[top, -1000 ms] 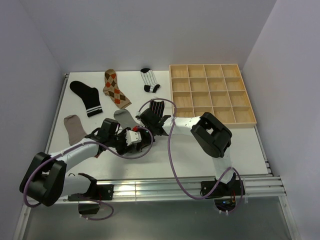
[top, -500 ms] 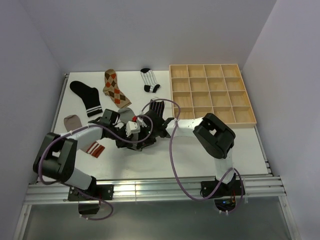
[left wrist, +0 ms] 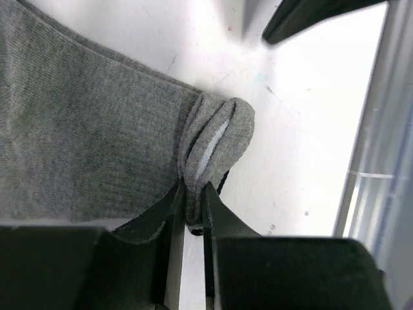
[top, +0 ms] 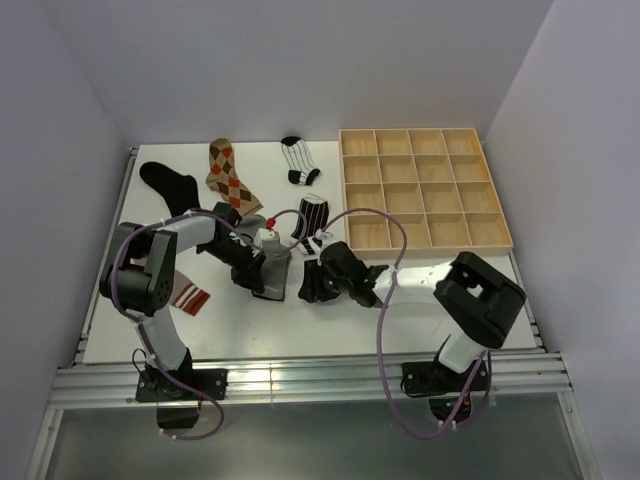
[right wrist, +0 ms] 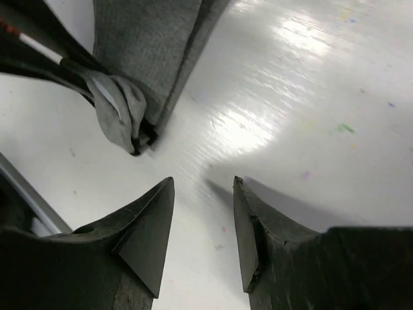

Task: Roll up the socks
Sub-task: Roll the sock at the center of the board.

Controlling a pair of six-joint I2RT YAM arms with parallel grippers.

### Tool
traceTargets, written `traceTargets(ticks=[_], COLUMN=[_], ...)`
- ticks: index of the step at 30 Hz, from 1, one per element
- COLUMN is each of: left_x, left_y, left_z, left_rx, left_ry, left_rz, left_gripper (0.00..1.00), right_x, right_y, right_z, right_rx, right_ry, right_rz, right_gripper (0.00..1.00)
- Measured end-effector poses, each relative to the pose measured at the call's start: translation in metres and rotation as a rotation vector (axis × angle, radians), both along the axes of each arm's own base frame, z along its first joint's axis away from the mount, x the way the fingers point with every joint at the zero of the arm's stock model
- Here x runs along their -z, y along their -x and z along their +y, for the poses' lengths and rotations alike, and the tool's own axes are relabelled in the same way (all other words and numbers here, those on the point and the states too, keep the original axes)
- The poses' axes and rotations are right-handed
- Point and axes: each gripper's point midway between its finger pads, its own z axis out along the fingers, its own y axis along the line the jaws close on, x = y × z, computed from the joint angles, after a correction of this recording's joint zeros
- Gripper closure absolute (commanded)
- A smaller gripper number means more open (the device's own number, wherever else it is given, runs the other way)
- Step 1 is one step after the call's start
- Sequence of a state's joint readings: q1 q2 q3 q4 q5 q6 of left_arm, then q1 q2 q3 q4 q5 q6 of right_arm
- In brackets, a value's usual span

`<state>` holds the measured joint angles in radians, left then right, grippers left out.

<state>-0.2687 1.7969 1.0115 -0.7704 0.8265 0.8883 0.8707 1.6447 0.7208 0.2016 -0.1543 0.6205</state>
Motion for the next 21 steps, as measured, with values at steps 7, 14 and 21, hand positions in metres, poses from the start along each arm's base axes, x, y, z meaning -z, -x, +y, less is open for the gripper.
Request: traceTargets(ticks=[7, 14, 21], left_x=[0.0, 0.001, 0.002], left_y=[0.01, 0.025, 0.034], left_z=[-0.001, 0.003, 0.005], left_rx=[-0.001, -0.01, -0.026], left_ry=[-0.017, -0.053, -0.093], left_rz=[0.198, 0.349, 0.487], left_gripper=[0.91, 0.93, 0.94], right_x=[-0.017, -0.033, -0.013], right_y=[0.016, 0.042, 0.059], right_z=[0.01, 0.044, 0.068], right_rx=[-0.057, -0.195, -0.332], right_ry=[0.043, 0.064, 0.171], right_rz=[-0.288, -0.545, -0.667], right_gripper=[0.5, 0.48, 0.44])
